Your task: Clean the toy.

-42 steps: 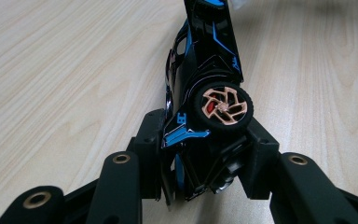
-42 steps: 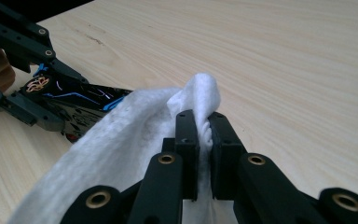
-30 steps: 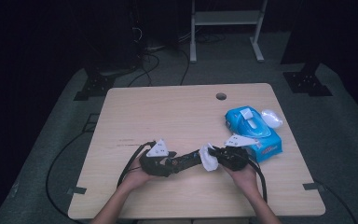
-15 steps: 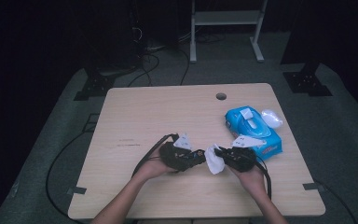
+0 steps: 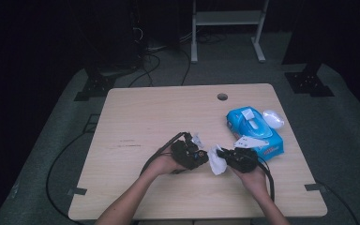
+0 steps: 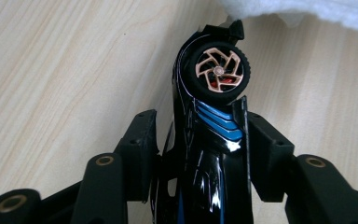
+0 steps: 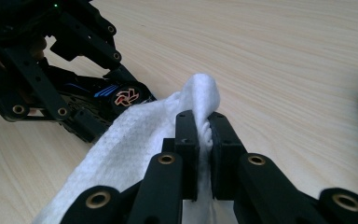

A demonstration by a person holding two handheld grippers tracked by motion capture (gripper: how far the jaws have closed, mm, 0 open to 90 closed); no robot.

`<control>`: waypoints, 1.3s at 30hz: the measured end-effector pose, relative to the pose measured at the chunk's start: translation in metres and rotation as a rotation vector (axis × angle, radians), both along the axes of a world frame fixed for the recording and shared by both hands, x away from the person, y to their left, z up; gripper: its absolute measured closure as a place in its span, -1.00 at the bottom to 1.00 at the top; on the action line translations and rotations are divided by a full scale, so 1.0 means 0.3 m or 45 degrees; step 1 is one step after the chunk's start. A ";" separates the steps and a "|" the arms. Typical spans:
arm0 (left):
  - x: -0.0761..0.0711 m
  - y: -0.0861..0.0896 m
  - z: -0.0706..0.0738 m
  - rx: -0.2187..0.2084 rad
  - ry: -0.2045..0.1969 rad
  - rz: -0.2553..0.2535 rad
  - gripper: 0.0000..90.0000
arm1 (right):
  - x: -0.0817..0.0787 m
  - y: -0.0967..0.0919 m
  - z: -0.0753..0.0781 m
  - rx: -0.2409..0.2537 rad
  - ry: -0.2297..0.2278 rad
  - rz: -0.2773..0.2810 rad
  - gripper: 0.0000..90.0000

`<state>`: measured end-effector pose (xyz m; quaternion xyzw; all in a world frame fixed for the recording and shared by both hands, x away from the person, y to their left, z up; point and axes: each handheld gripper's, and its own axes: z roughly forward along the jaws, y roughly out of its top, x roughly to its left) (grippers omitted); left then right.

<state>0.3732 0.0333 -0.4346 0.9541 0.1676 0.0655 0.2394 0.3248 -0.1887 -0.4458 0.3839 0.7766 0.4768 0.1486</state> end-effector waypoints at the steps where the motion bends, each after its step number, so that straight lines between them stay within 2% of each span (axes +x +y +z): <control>1: 0.001 0.000 0.002 0.013 -0.003 -0.015 0.26 | 0.001 0.002 -0.002 0.001 0.005 0.000 0.84; 2: 0.000 -0.003 0.003 0.015 0.007 -0.015 0.27 | 0.001 0.003 -0.002 0.001 0.005 0.002 0.84; 4: -0.002 -0.006 0.004 0.027 -0.009 -0.032 0.28 | 0.003 0.006 -0.004 0.007 0.007 0.004 0.84; 7: -0.004 -0.005 0.004 0.016 -0.016 -0.041 0.29 | 0.004 0.007 -0.007 0.016 0.017 0.012 0.84; 9: -0.006 0.004 0.002 -0.014 -0.024 -0.049 0.29 | 0.004 0.007 -0.009 0.023 0.025 0.020 0.84; 12: -0.016 0.026 0.019 -0.094 -0.049 -0.050 0.30 | 0.007 0.006 -0.019 0.067 0.074 0.047 0.84; 14: -0.028 0.039 0.036 -0.143 -0.083 -0.067 0.31 | 0.008 0.005 -0.015 0.132 0.094 0.067 0.84; 15: -0.028 0.039 0.036 -0.143 -0.083 -0.067 0.31 | 0.007 0.004 -0.010 0.158 0.095 0.073 0.84; 16: -0.041 0.050 0.052 -0.185 -0.112 -0.077 0.31 | 0.007 0.002 0.002 0.201 0.093 0.086 0.84; 18: -0.055 0.064 0.068 -0.228 -0.137 -0.081 0.32 | 0.005 0.001 0.025 0.256 0.092 0.112 0.84; 19: -0.063 0.075 0.081 -0.272 -0.151 -0.089 0.40 | 0.004 0.001 0.035 0.271 0.088 0.120 0.84; 22: -0.079 0.091 0.099 -0.312 -0.185 -0.102 0.41 | -0.002 0.014 0.080 0.318 0.065 0.159 0.84; 28: -0.088 0.136 0.103 -0.386 -0.206 -0.089 0.42 | -0.003 0.056 0.128 0.309 0.030 0.207 0.84; 29: -0.092 0.155 0.102 -0.428 -0.205 -0.077 0.42 | 0.002 0.062 0.143 0.317 0.015 0.197 0.84; 31: -0.093 0.161 0.101 -0.441 -0.208 -0.072 0.42 | 0.008 0.061 0.151 0.323 0.012 0.179 0.84; 32: -0.101 0.176 0.099 -0.472 -0.215 -0.069 0.42 | 0.011 0.063 0.156 0.323 0.016 0.172 0.84; 33: -0.101 0.176 0.099 -0.472 -0.215 -0.069 0.43 | 0.011 0.063 0.156 0.323 0.016 0.172 0.84; 36: -0.117 0.181 0.095 -0.487 -0.243 -0.079 0.43 | 0.004 0.092 0.175 0.292 0.001 0.199 0.84; 38: -0.126 0.180 0.093 -0.489 -0.259 -0.082 0.43 | -0.004 0.130 0.195 0.264 -0.009 0.241 0.84; 39: -0.132 0.183 0.092 -0.497 -0.263 -0.078 0.43 | -0.010 0.163 0.210 0.230 -0.026 0.278 0.84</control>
